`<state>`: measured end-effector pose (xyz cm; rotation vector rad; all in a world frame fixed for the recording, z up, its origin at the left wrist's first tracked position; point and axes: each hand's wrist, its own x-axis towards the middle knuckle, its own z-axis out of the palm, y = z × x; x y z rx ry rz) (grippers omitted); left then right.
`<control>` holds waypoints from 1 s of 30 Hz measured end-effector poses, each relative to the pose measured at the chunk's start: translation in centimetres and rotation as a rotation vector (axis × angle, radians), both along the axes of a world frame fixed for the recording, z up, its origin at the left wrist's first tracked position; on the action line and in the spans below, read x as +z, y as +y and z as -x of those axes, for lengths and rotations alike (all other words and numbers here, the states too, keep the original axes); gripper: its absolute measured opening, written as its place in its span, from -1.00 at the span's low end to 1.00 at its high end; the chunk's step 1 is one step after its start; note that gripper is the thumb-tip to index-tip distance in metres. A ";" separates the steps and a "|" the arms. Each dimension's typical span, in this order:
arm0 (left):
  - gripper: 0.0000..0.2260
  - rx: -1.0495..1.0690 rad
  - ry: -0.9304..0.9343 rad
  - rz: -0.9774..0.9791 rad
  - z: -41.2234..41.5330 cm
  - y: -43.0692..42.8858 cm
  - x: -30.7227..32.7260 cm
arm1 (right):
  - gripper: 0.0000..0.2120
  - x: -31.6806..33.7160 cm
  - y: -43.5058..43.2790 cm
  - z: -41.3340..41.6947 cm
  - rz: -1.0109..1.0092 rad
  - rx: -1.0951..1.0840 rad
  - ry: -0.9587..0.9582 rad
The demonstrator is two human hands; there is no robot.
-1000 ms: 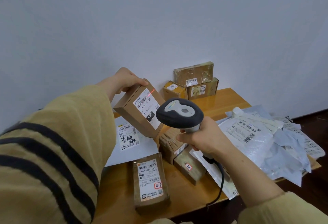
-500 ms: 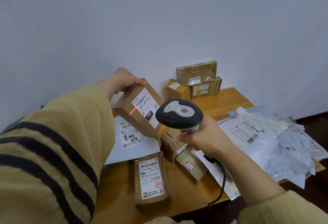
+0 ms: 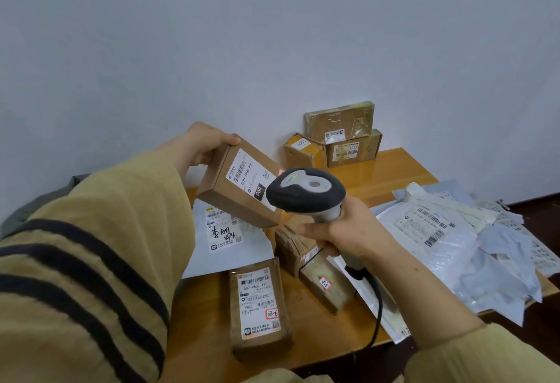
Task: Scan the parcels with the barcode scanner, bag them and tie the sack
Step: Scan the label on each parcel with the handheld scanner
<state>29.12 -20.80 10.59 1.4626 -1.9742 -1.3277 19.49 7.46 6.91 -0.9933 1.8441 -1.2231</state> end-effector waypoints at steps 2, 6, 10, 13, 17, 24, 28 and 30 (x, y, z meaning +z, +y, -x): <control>-0.70 0.077 0.053 -0.102 -1.4 -0.3 -1.1 | -0.84 -0.3 -0.2 0.2 -0.001 -0.021 -0.060; -0.88 0.213 0.113 -0.318 -5.0 -0.6 -4.7 | -0.85 -1.2 -0.8 0.3 -0.019 -0.071 -0.127; -0.89 0.296 0.067 -0.234 -6.4 -0.6 -8.7 | -0.82 -2.4 -1.8 0.0 -0.039 -0.070 -0.193; -0.55 0.229 -0.220 -0.112 -4.7 -0.7 -10.4 | -0.89 -3.2 -2.6 -0.1 -0.037 -0.088 -0.304; -0.36 0.058 -0.601 0.309 -0.2 0.0 -10.2 | -0.87 -3.5 -3.9 1.1 0.000 -0.194 -0.521; -0.49 -0.463 -0.449 0.511 11.8 -0.4 -10.7 | -0.85 -4.3 -7.2 6.0 0.073 -0.428 -0.691; -0.59 -0.683 -0.508 0.604 18.6 -2.3 -13.7 | -0.84 -5.2 -9.3 9.1 0.078 -0.494 -0.726; -0.60 -0.769 -0.587 0.664 21.6 -3.7 -15.1 | -0.85 -5.9 -10.3 10.5 0.089 -0.532 -0.734</control>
